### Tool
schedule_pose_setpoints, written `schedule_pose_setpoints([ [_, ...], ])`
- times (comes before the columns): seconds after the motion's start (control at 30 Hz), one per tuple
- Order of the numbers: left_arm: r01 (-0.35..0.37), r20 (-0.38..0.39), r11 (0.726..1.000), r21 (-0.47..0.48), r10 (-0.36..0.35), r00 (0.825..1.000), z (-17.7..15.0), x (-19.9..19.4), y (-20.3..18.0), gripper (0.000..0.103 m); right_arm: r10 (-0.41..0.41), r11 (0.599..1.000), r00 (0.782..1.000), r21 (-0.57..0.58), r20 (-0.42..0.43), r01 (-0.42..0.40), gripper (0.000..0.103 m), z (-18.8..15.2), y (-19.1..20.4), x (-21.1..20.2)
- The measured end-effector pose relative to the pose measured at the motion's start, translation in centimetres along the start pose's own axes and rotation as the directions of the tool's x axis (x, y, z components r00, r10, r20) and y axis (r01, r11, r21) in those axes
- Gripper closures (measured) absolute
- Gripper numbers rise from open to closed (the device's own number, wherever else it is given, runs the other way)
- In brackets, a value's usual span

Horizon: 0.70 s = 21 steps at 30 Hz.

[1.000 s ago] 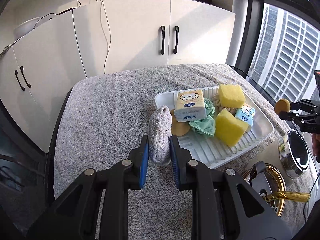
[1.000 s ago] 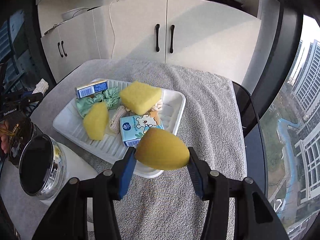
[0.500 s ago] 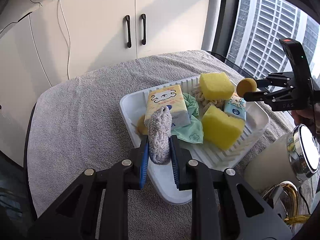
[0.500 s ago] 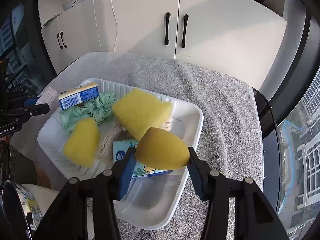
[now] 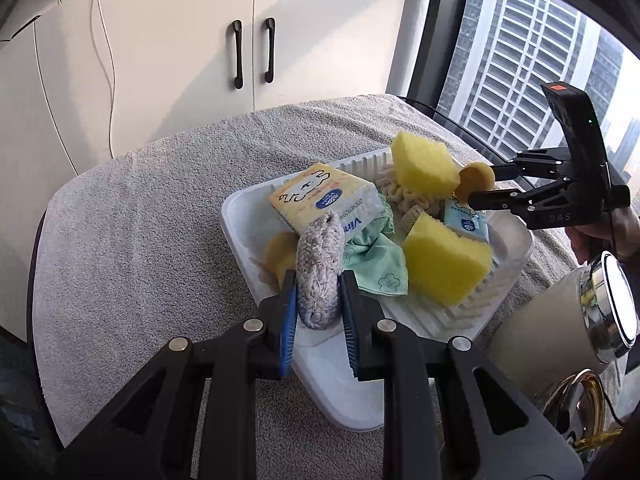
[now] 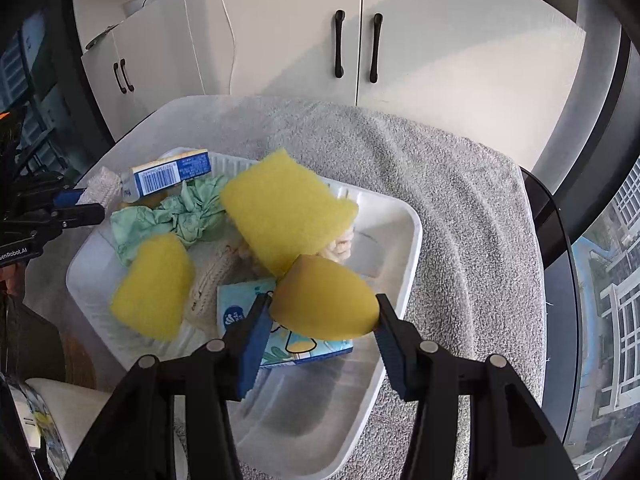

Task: Organize soft objects
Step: 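Lower sock into tray and open left gripper while right releases egg sponge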

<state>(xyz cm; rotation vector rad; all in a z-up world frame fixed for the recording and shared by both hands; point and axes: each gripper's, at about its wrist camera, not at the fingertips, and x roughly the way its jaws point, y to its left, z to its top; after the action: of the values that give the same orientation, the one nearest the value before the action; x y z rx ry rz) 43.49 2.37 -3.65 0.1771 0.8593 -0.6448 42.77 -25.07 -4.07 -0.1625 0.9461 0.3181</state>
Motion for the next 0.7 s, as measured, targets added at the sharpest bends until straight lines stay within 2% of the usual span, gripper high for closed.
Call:
schedule_pose_setpoints([
  [0.2,0.024,-0.019,1.000,0.013,-0.024,1.000,-0.5,1.0,0.6,0.084,-0.005,1.000,1.000,-0.006,-0.001,0.005,0.049,0.2,0.0,0.2],
  [0.47,0.001,-0.035,1.000,0.026,-0.001,0.999,-0.4,1.7,0.4,0.083,-0.010,1.000,1.000,-0.018,-0.011,0.010,0.046,0.3,0.3,0.4],
  [0.57,0.002,-0.022,1.000,0.013,-0.002,1.000,-0.4,1.6,0.5,0.073,-0.011,1.000,1.000,-0.016,-0.012,0.011,0.045,0.2,0.3,0.4],
  [0.63,0.004,-0.015,1.000,0.020,-0.004,1.000,-0.3,1.4,0.4,0.061,-0.011,1.000,1.000,-0.014,-0.011,0.011,0.045,0.2,0.3,0.3],
  [0.67,-0.009,-0.015,1.000,0.027,0.010,1.000,-0.3,1.4,0.2,0.040,-0.013,1.000,1.000,-0.013,-0.011,0.013,0.045,0.1,0.3,0.3],
  [0.7,-0.016,-0.011,0.999,0.037,0.016,1.000,-0.4,1.3,0.0,0.032,-0.015,1.000,1.000,-0.013,-0.011,0.015,0.044,0.1,0.3,0.3],
])
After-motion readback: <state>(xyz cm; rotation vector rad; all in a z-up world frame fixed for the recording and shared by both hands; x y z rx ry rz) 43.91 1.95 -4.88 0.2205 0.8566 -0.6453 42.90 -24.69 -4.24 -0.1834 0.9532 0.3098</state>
